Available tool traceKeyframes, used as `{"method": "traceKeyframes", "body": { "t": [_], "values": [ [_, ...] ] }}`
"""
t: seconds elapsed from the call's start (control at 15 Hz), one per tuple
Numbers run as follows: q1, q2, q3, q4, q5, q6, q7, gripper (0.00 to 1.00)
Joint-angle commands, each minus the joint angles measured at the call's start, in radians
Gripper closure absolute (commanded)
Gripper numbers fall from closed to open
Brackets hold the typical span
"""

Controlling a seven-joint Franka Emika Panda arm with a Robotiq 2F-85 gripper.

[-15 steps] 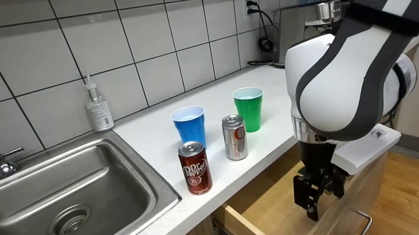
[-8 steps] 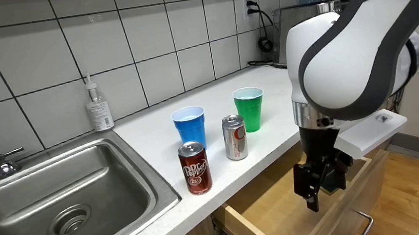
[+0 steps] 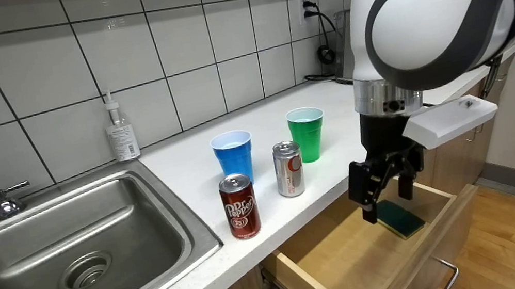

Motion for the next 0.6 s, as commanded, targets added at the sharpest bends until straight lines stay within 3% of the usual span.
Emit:
{"method": "traceKeyframes", "body": {
  "t": [0.0,0.53],
  "values": [
    [-0.016,-0.052,0.003,0.026,-0.012,-0.054,0.018,0.0],
    [-0.025,-0.025,0.001,0.167,0.0,-0.102,-0.023,0.0]
  ]
}}
